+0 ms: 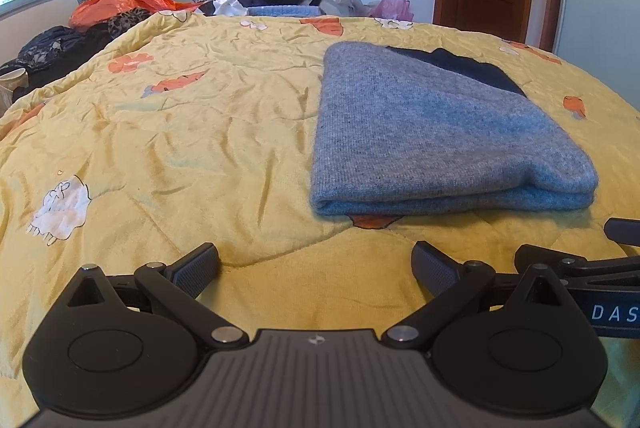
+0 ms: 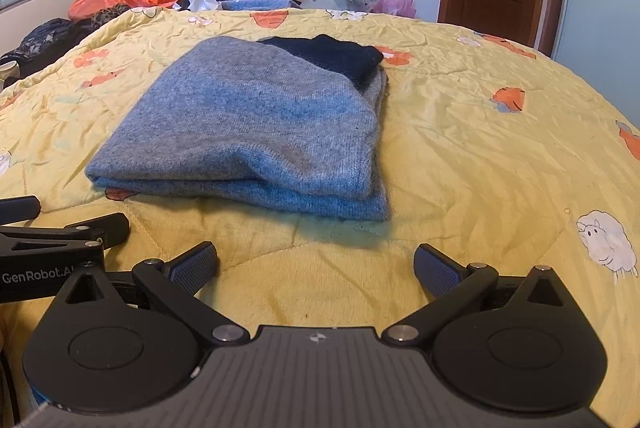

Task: Fold small clothes

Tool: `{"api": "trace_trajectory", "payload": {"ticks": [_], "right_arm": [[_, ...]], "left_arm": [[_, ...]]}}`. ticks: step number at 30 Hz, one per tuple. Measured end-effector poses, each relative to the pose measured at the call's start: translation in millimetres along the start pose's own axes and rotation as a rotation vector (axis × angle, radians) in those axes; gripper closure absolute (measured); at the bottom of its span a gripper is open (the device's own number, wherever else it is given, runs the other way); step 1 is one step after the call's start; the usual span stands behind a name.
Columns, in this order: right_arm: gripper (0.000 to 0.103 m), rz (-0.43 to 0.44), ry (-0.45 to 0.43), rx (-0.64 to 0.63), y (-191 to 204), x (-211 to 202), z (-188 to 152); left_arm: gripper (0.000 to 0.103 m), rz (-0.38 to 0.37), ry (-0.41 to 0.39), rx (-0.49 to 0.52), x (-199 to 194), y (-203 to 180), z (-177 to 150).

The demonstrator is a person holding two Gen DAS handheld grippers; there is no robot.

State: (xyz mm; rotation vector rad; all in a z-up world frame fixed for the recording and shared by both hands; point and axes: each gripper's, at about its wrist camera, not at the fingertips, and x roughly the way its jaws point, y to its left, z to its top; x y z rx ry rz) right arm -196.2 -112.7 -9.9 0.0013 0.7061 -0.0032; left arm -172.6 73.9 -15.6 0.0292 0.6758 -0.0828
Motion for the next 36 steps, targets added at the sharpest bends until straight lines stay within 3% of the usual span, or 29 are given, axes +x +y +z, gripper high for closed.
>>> {"api": "trace_trajectory", "payload": {"ticks": [36], "right_arm": [[0.0, 0.0, -0.001, -0.001, 0.0, 0.2, 0.1]], "left_arm": [[0.0, -0.006, 0.0, 0.008, 1.8, 2.9, 2.3]]}}
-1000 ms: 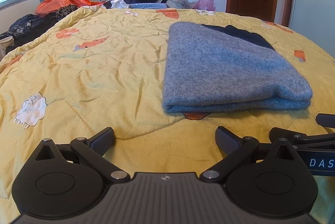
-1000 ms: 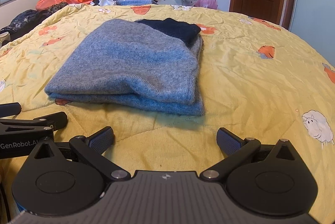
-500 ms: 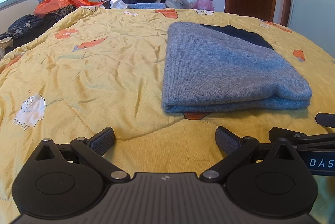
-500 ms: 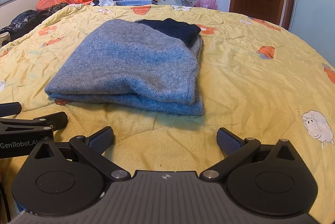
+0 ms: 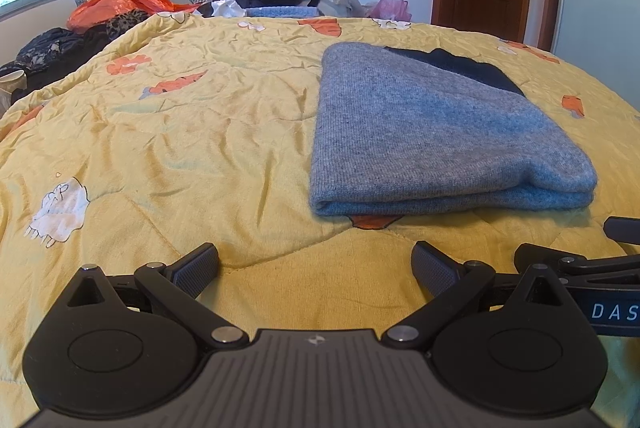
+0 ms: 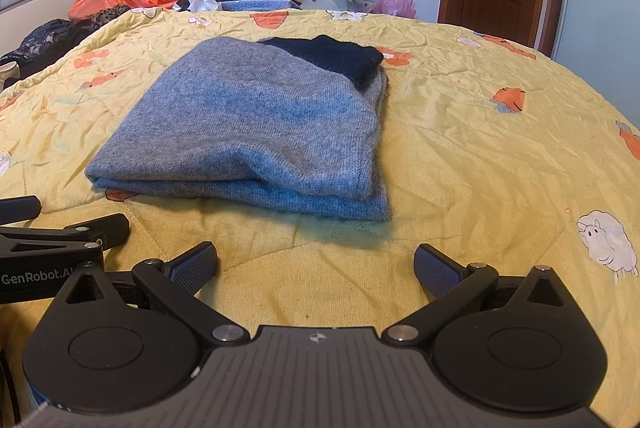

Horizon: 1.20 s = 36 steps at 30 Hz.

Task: Fold small clothes

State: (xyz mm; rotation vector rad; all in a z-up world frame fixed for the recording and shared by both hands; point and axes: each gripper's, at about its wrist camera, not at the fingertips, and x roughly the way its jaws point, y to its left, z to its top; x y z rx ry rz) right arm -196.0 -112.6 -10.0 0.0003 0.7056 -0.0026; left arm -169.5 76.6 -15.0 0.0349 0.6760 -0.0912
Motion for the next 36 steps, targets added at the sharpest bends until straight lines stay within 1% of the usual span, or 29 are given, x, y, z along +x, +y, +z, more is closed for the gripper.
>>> {"api": "trace_trajectory", "payload": {"ticks": [18, 23, 36], "right_arm": [[0.0, 0.001, -0.001, 0.0, 0.5, -0.1, -0.1], [0.0, 0.001, -0.001, 0.001, 0.4, -0.2, 0.0], [0.0, 0.0, -0.001, 0.001, 0.4, -0.3, 0.0]], "left_arm": [[0.0, -0.026, -0.008, -0.001, 1.4, 4.4, -0.3], [0.0, -0.022, -0.002, 0.015, 2.2, 2.8, 0.5], [0.0, -0.019, 0.0, 0.012, 2.2, 0.9, 1.6]]}}
